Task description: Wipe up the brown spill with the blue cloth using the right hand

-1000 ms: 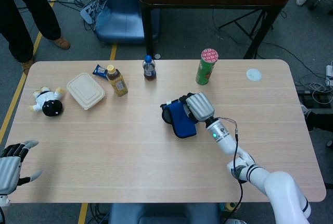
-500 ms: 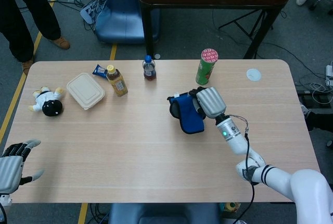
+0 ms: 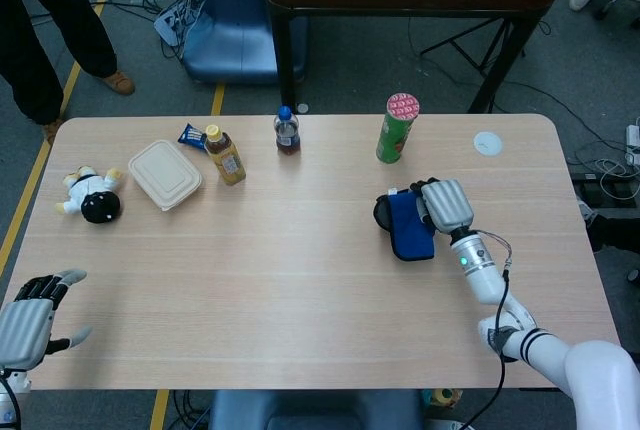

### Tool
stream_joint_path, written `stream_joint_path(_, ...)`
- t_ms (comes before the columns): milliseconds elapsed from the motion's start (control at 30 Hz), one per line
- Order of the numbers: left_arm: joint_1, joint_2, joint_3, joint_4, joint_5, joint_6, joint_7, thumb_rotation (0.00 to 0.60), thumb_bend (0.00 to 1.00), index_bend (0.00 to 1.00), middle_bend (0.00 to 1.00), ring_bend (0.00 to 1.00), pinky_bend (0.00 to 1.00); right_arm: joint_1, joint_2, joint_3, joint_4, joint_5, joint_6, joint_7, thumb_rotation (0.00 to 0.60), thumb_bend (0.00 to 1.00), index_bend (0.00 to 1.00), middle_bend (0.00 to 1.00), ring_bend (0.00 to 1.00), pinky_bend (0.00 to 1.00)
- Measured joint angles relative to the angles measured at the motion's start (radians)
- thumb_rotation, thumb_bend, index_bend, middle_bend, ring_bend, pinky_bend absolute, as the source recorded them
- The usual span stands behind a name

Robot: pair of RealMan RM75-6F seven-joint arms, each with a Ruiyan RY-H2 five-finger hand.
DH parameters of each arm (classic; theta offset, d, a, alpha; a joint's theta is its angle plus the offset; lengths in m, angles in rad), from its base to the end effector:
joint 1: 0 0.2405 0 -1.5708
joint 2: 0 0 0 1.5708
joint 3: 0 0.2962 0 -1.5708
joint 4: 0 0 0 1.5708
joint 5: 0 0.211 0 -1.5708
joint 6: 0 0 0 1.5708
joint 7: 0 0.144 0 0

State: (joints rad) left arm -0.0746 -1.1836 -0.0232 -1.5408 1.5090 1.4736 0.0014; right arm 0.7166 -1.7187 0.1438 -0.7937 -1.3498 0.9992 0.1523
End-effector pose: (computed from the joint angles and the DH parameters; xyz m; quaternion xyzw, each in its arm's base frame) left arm -0.3602 0.1755 0.1534 -0.6026 -0.3976 -0.3739 0.5822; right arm -0.2729 -0.4285 -0.0024 0.6925 -0.3541 0.3903 0.4926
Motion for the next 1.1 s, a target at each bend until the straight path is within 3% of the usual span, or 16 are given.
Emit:
stream_joint_path(433,0.002,0.003,0.001,0.004,-0.002,0.005,-0.005,0.600,0.13,0.24,0.22,0.21,0.16,0.040,-0.062,0.041,0.153,0.028,-0.077,0.002,0.600,0.70,0.56,0.46,0.39,0.59)
stream_joint_path(533,0.003,0.003,0.002,0.003,-0.002,0.007,-0.006,0.600,0.13,0.24,0.22,0.21,0.16,0.066,-0.082,0.056,0.193,0.040,-0.115,0.002,0.600,0.69,0.46,0.40,0.34,0.53)
stream_joint_path(700,0.007,0.007,0.002,0.004,-0.007,0.010,-0.006,0.600,0.13,0.24,0.22,0.21,0.16,0.096,-0.101,0.079,0.222,0.069,-0.178,-0.034,0.600,0.55,0.06,0.18,0.12,0.34)
stream_joint_path(733,0.008,0.008,0.002,0.004,-0.008,0.010,-0.007,0.600,0.13,0.24,0.22,0.21,0.16,0.099,-0.101,0.083,0.220,0.076,-0.191,-0.043,0.600,0.53,0.02,0.15,0.10,0.31)
stream_joint_path(900,0.009,0.009,0.002,0.006,-0.013,0.008,-0.010,0.600,0.13,0.24,0.22,0.21,0.16,0.099,-0.078,0.087,0.173,0.086,-0.211,-0.066,0.600,0.41,0.00,0.08,0.05,0.28)
stream_joint_path(1100,0.005,0.007,-0.001,0.011,-0.013,0.004,-0.011,0.600,0.13,0.24,0.22,0.21,0.16,0.064,-0.022,0.081,0.067,0.074,-0.155,-0.068,0.600,0.39,0.00,0.08,0.05,0.28)
